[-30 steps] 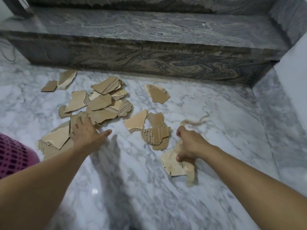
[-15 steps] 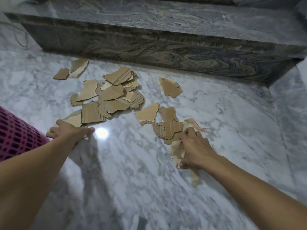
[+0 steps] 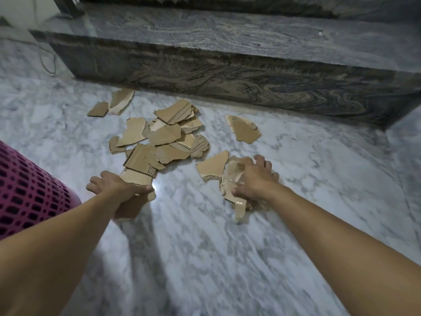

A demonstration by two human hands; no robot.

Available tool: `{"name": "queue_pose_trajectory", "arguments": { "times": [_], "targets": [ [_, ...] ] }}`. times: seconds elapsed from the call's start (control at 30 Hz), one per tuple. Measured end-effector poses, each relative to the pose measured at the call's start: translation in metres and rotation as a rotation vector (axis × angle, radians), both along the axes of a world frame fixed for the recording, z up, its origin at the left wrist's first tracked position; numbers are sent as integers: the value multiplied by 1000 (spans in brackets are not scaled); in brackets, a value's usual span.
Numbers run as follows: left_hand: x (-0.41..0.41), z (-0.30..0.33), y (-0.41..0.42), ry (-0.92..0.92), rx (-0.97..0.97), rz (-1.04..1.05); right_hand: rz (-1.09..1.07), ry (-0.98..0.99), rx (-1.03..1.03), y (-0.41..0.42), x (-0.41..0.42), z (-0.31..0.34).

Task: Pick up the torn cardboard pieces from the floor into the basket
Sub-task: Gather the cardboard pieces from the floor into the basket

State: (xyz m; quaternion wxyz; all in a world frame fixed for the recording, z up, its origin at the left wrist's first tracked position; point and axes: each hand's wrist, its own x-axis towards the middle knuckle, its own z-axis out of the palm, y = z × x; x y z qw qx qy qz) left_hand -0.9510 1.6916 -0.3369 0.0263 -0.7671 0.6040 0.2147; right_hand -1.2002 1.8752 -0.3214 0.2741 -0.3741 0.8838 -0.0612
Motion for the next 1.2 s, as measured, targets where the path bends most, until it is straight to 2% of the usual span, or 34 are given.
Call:
{"name": "queue_pose_trajectory", "arguments": {
  "times": [0.1,0.27,0.43,0.57,0.67,0.93,1.2],
  "targets": [
    [-5,-1,-2,-34,24,-60,-114,-45,13,-10,7,-4],
    [-8,3,-1,57,132,-104,-185,-102,-9,-19,13,-1],
    [-21,11,9,364,236,-47,-229,-148,16,-19,15,4],
    [-31,13,18,523,355,8,-195,-166,-30,-18,17,10],
    [-37,14,27,621,295,110,-164,-212,-65,-16,22,14],
    [-50,29,39,597,175,145,-66,-306,-215,-16,18,26],
    [-38,108,15,711,6,81,73,-301,-263,-73,-4,110]
  ]
}}
